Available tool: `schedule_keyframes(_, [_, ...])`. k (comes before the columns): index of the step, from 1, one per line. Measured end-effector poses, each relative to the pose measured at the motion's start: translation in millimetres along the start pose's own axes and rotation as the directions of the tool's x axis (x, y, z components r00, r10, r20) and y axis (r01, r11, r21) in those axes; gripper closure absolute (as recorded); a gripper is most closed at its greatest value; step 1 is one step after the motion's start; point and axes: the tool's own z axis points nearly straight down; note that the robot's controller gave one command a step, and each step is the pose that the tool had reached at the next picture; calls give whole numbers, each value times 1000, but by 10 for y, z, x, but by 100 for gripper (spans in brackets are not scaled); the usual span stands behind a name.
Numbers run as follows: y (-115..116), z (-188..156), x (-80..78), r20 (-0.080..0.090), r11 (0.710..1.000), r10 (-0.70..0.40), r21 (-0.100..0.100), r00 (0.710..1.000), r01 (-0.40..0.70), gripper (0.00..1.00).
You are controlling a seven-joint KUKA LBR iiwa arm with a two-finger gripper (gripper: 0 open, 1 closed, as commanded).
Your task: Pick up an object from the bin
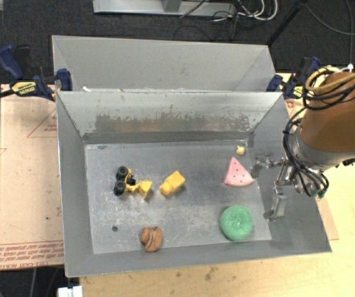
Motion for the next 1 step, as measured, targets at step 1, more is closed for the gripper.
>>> schedule_keyframes(1, [5, -46, -16, 8, 1000, -3, 1, 1000, 3, 0])
